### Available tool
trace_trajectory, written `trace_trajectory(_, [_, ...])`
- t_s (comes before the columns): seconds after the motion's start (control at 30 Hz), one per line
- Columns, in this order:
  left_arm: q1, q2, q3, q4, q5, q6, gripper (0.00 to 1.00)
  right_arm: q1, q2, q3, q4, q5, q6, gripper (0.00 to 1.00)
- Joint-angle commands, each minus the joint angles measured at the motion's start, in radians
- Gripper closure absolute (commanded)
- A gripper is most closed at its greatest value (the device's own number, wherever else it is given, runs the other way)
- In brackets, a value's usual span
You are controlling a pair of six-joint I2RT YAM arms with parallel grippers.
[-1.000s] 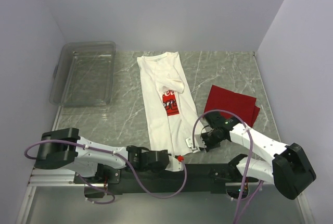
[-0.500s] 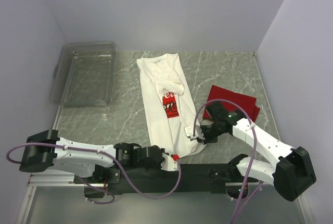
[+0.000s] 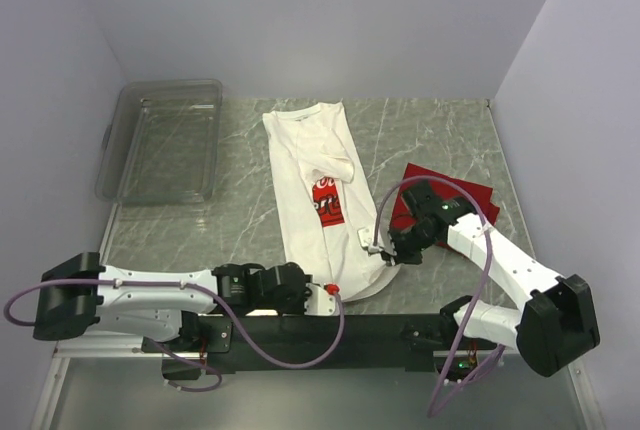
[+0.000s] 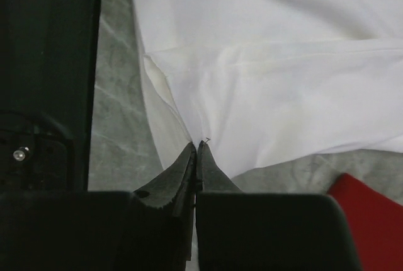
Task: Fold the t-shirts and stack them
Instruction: Fold the tshirt
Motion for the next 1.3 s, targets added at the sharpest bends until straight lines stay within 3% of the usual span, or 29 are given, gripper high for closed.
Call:
trace_trajectory(0.0, [0.0, 0.051, 0.039, 0.008, 0.065, 0.009, 0.99, 0.013, -0.053, -0.077, -0.047, 0.01, -0.05, 0.98])
trace_trajectory(0.13, [-0.012, 0.121, 0.058, 0.024, 0.082, 0.001, 0.99, 0.05, -0.094, -0.179, 0.014, 0.082, -0.031, 0.9])
trace_trajectory(0.23, [-0.023, 0.161, 0.07, 0.032, 0.077, -0.007, 0.99, 0.06, -0.107, -0.226, 0.058, 0.126, -0.024, 0.76])
trace_trajectory(0.27, [-0.033, 0.189, 0.073, 0.029, 0.071, -0.007, 0.99, 0.062, -0.11, -0.231, 0.059, 0.133, -0.025, 0.63])
trace_trajectory(0.33, [-0.041, 0.226, 0.084, 0.028, 0.059, -0.007, 0.99, 0.068, -0.116, -0.239, 0.067, 0.134, -0.028, 0.54])
trace_trajectory(0.37, [-0.041, 0.232, 0.085, 0.024, 0.061, -0.005, 0.99, 0.076, -0.121, -0.24, 0.068, 0.137, -0.031, 0.46])
trace_trajectory(0.47, [-0.043, 0.241, 0.087, 0.027, 0.054, -0.008, 0.99, 0.111, -0.122, -0.256, 0.108, 0.166, -0.016, 0.42])
trace_trajectory(0.93, [-0.043, 0.209, 0.07, 0.038, 0.053, -0.022, 0.99, 0.24, -0.073, -0.288, 0.222, 0.292, 0.116, 0.47])
trace_trajectory(1.27, [-0.043, 0.195, 0.058, 0.054, 0.053, -0.022, 0.99, 0.392, -0.021, -0.273, 0.26, 0.446, 0.318, 0.56])
